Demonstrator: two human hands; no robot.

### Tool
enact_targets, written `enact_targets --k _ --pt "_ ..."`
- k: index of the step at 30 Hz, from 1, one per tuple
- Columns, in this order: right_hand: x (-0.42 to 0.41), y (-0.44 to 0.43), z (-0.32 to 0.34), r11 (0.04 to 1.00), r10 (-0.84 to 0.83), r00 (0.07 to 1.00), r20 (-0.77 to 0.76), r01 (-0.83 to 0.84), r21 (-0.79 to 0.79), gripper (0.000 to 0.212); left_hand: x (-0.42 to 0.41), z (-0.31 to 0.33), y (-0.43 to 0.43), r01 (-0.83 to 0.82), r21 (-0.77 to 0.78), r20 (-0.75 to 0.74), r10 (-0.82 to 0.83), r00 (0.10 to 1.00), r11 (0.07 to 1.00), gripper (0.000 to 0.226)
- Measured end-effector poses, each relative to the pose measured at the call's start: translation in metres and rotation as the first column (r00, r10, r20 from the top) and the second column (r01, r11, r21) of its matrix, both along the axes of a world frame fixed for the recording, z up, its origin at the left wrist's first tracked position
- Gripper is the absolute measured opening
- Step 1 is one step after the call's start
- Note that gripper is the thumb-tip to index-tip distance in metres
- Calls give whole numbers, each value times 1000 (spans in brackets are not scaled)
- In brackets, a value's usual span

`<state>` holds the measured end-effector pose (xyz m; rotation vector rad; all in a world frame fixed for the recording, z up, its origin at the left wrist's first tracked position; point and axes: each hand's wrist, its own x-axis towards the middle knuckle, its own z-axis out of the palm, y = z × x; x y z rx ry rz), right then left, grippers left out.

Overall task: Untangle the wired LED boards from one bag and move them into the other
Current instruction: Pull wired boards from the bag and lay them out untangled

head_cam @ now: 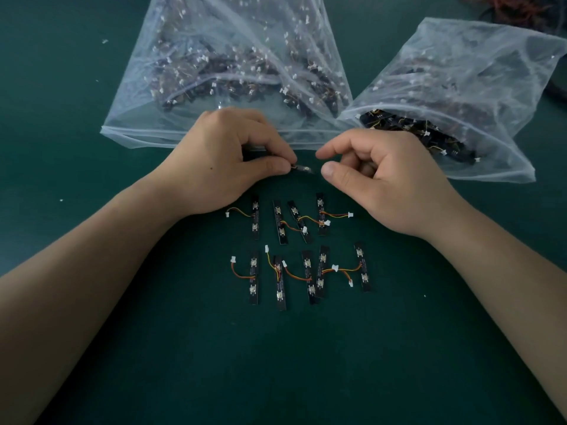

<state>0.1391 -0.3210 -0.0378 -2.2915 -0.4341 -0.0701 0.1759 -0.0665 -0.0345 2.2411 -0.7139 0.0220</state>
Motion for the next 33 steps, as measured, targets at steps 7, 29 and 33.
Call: enact_targets --k 7,29,33 --pt "-2 -1 2 997 45 999 27 -47 58 22 0 3 3 49 -190 -74 -64 995 981 16" --pt "-1 0 3 957 -164 975 150 120 265 12 1 1 4 44 -223 -134 -75 988 974 3" --pt "0 -2 3 958 -125 984 124 87 274 14 1 1 4 29 -190 -137 -56 989 981 4"
